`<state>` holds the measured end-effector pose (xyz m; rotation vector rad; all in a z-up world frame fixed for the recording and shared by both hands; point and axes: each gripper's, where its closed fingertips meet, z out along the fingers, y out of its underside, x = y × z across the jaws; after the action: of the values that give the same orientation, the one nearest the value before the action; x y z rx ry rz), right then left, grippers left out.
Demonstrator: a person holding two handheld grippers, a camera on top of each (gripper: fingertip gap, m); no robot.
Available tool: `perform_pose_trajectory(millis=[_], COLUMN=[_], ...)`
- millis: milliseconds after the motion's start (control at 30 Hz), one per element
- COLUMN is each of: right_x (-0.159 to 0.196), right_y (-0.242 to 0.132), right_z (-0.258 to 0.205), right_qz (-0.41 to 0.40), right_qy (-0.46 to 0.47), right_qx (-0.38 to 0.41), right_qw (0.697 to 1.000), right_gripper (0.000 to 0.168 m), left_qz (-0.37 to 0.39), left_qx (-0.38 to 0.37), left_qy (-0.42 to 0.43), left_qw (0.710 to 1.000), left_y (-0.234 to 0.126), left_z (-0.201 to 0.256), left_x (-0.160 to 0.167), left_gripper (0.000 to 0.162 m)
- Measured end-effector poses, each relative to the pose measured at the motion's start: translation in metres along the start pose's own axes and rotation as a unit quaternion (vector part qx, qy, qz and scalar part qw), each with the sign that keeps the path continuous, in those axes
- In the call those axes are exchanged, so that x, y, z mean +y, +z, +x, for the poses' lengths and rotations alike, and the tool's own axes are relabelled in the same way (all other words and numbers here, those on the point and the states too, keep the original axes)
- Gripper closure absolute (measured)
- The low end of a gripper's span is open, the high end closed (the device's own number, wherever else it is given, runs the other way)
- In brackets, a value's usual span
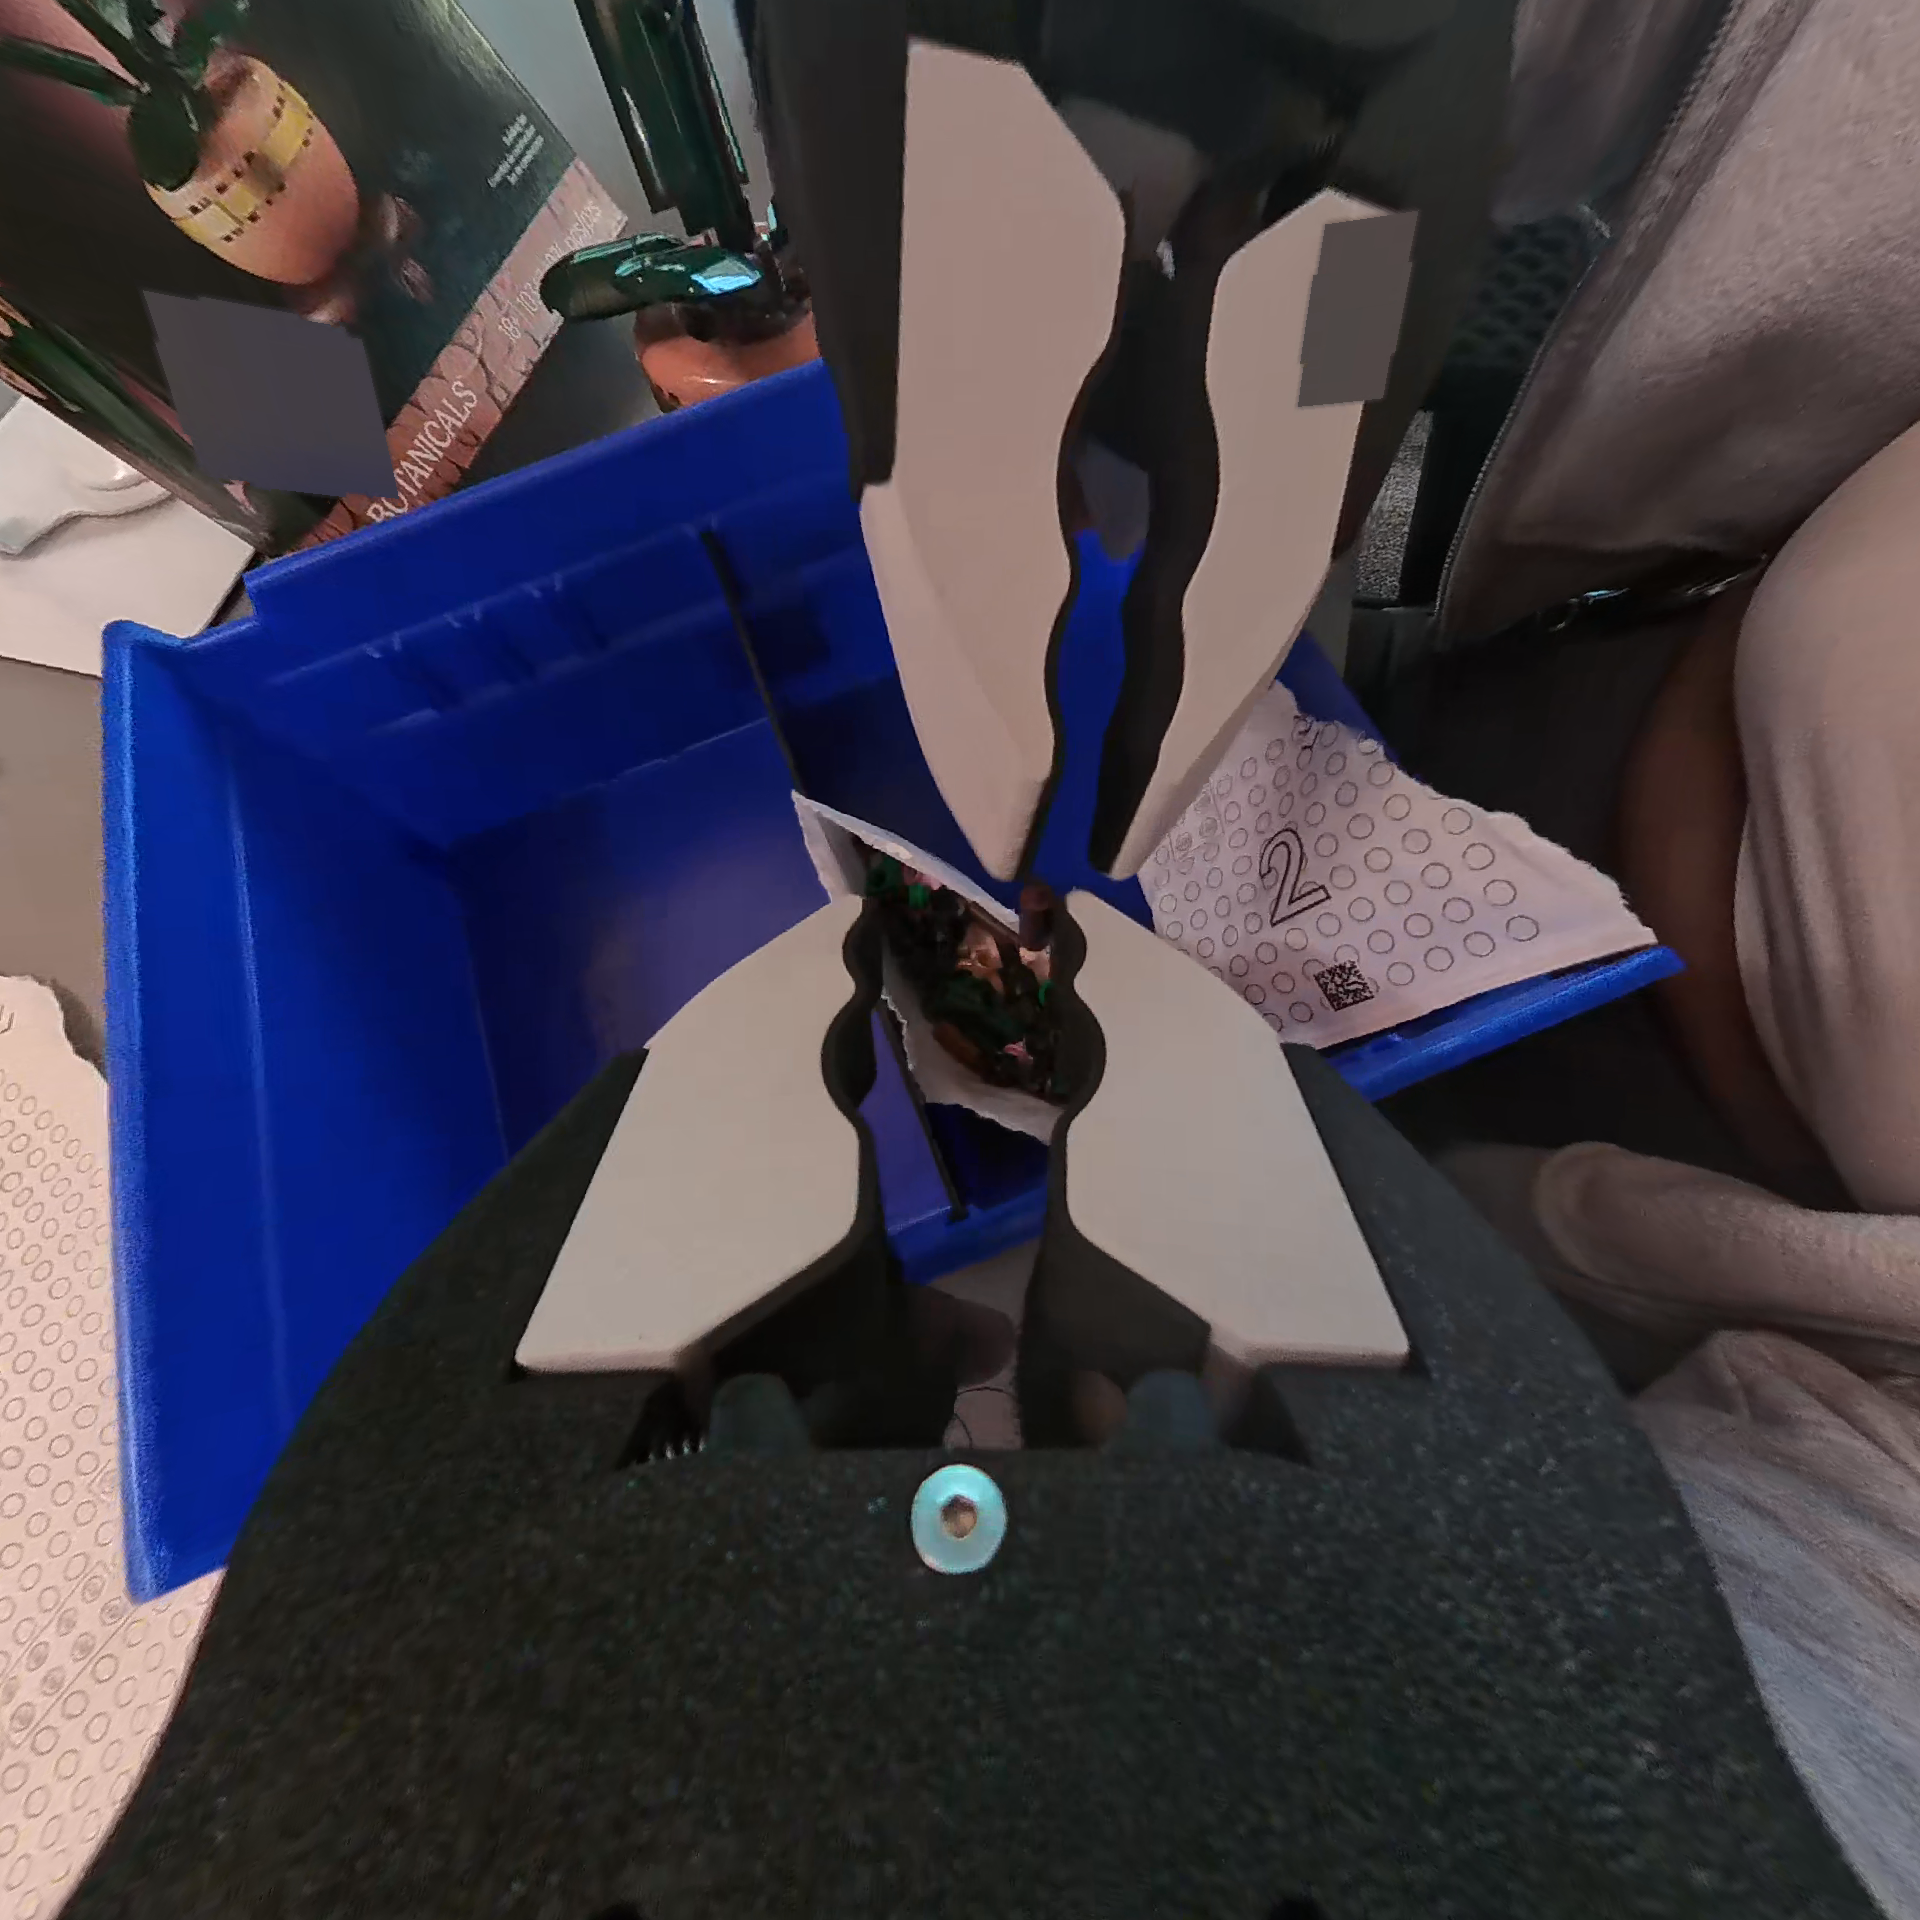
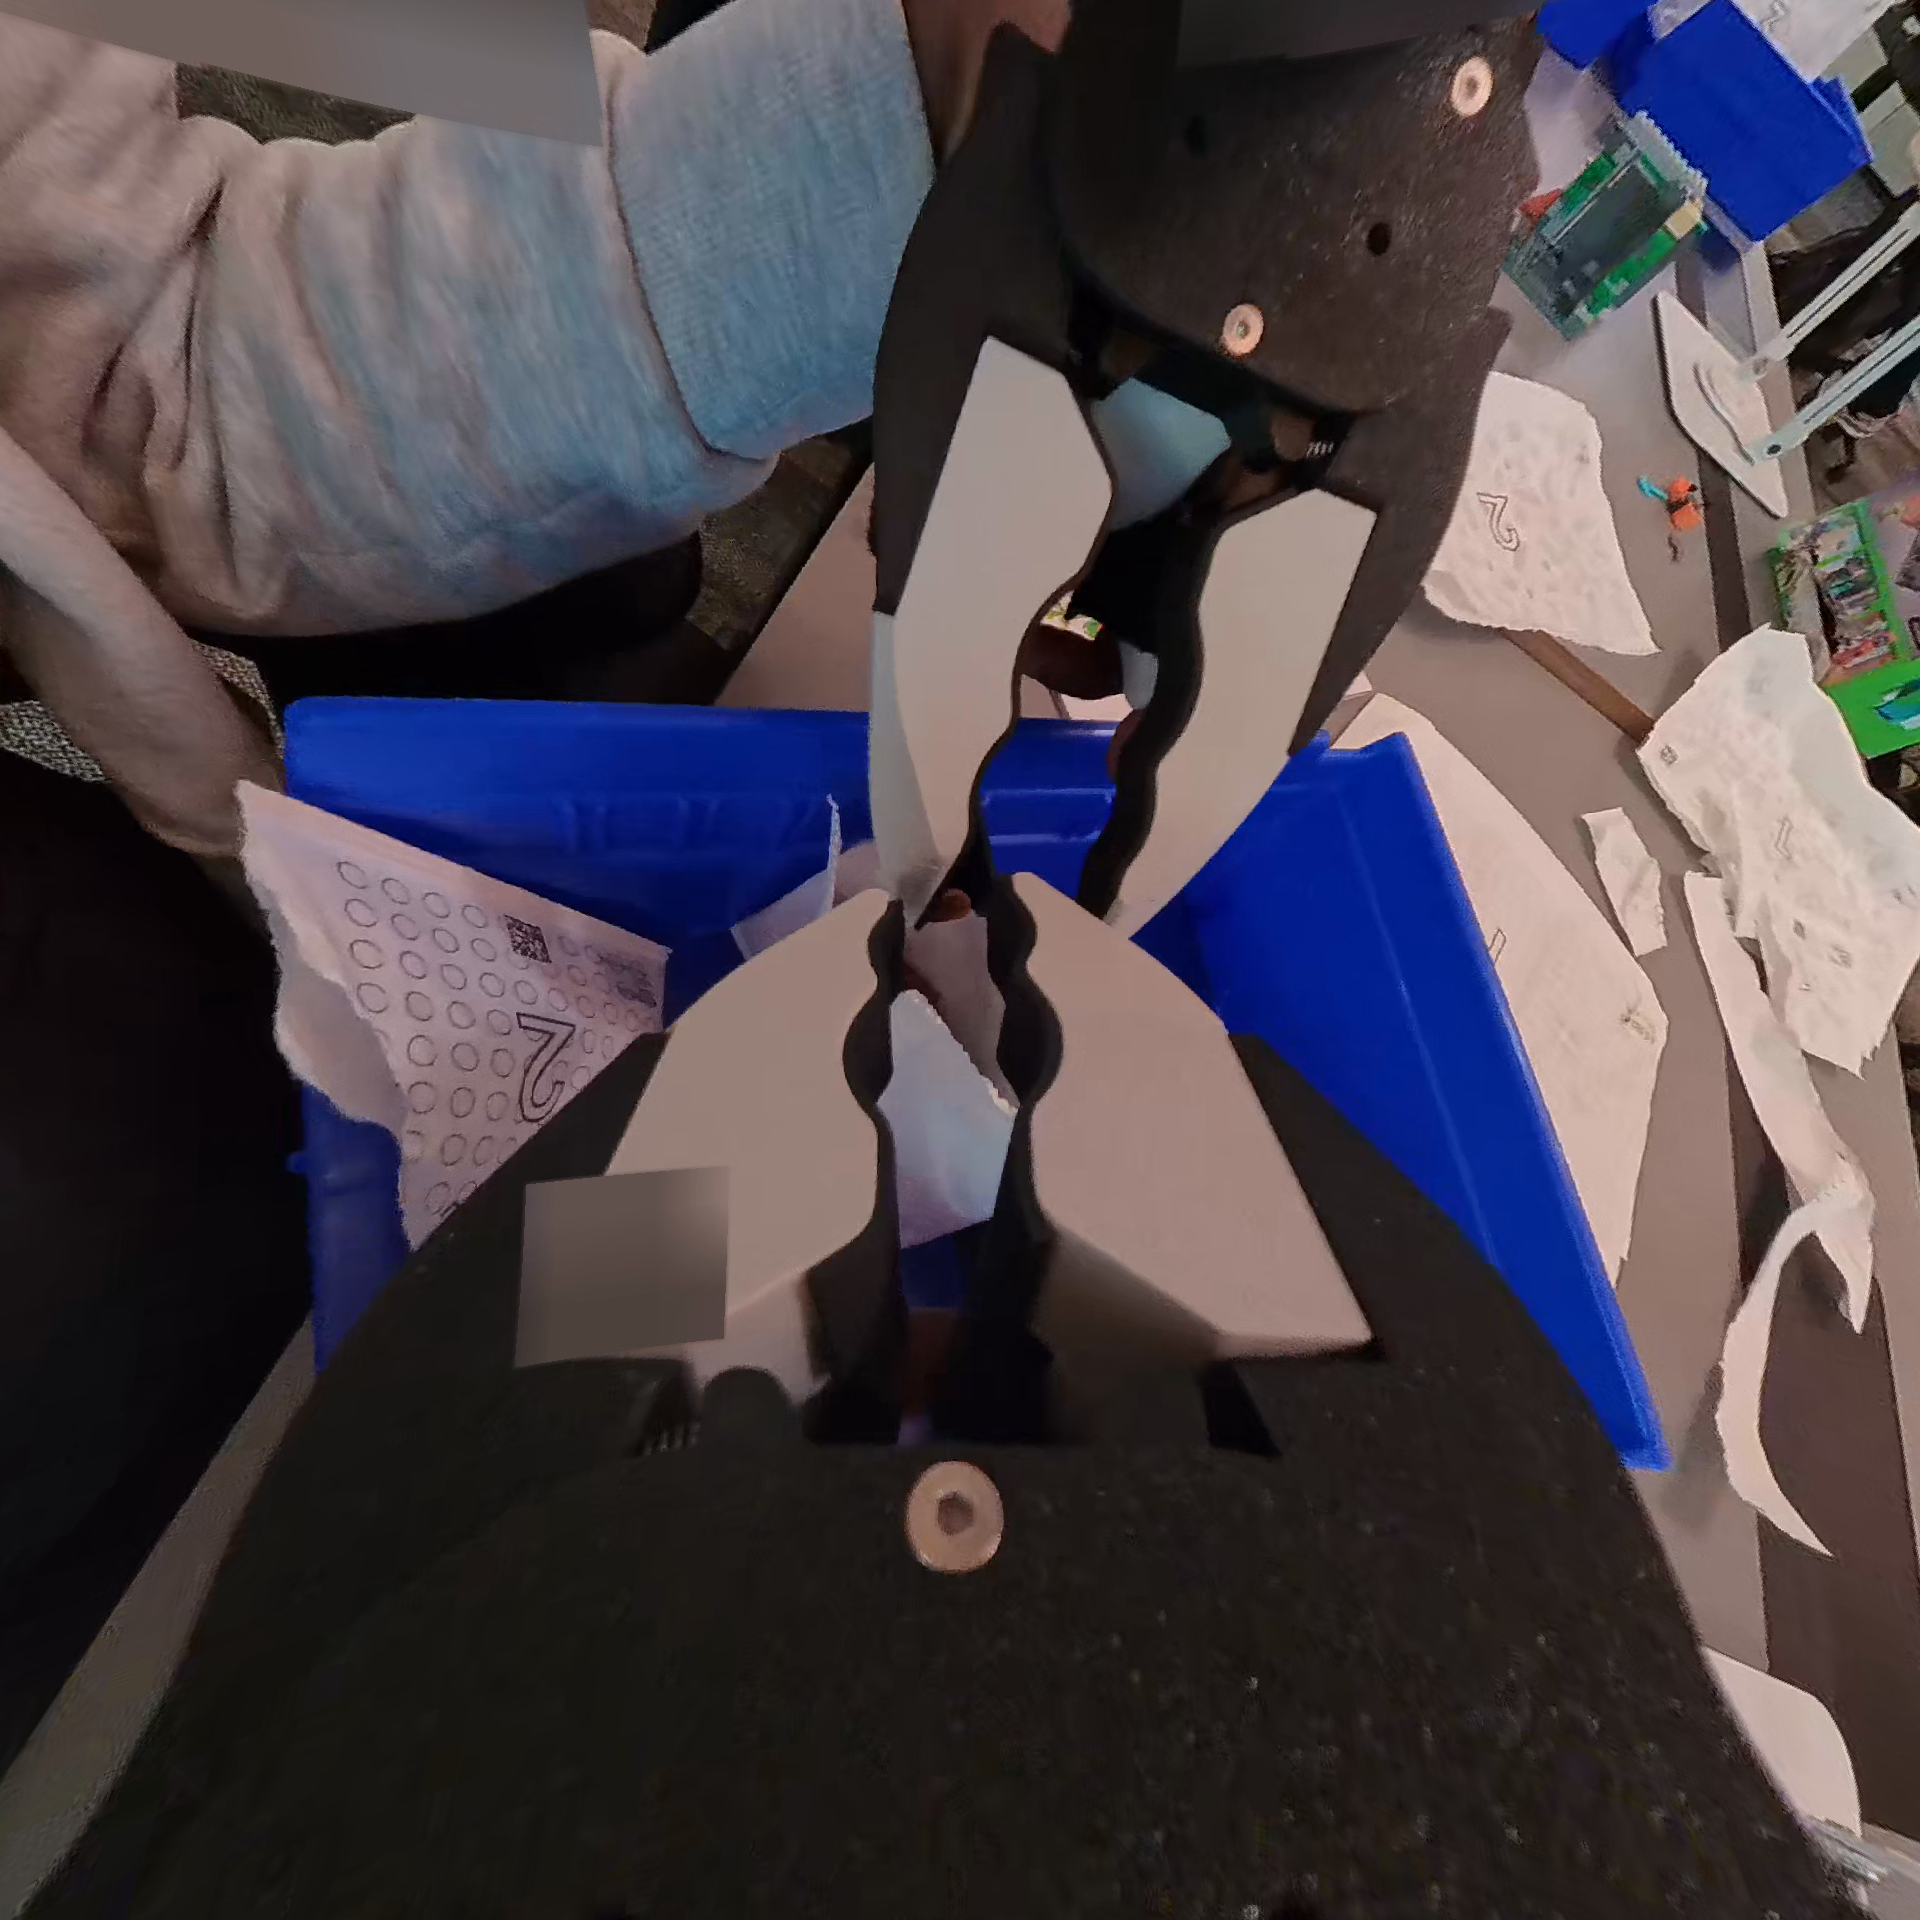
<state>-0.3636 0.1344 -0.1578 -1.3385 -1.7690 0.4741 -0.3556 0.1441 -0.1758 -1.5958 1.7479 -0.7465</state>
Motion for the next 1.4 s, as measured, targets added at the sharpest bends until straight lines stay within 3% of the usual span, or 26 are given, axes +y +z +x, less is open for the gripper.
perform_pose_trajectory(millis=[267,467,667,767,833,1133,1400], right_x=[0.017,0.015,0.005,0.002,0.011,0.044,0.048], right_y=[0.01,0.01,-0.017,-0.036,-0.045,-0.009,-0.002], right_z=[-0.003,0.0,0.006,-0.021,-0.052,-0.092,-0.082], right_qz=[-0.057,-0.054,-0.022,0.014,-0.001,-0.118,-0.143], right_qy=[-0.022,-0.019,0.022,0.035,0.03,-0.028,-0.035], right_qx=[-0.008,0.002,0.036,-0.014,-0.087,-0.099,-0.037], right_qw=[0.998,0.998,0.999,0.999,0.996,0.988,0.988], right_gripper=[0.154,0.154,0.153,0.146,0.142,0.14,0.168], left_qz=[0.019,0.029,0.09,0.17,0.212,0.263,0.268], left_qx=[-0.011,-0.031,-0.113,-0.164,-0.181,-0.237,-0.248], left_qy=[-0.015,-0.026,-0.025,-0.019,-0.02,-0.021,-0.026], left_qw=[1.0,0.999,0.989,0.972,0.96,0.935,0.931], left_y=[-0.008,-0.015,-0.034,-0.057,-0.07,-0.095,-0.103], left_z=[-0.006,-0.012,-0.037,-0.049,-0.053,-0.06,-0.06], left_x=[0.0,0.001,-0.014,-0.032,-0.04,-0.053,-0.051], left_gripper=[0.133,0.135,0.146,0.148,0.149,0.149,0.146])
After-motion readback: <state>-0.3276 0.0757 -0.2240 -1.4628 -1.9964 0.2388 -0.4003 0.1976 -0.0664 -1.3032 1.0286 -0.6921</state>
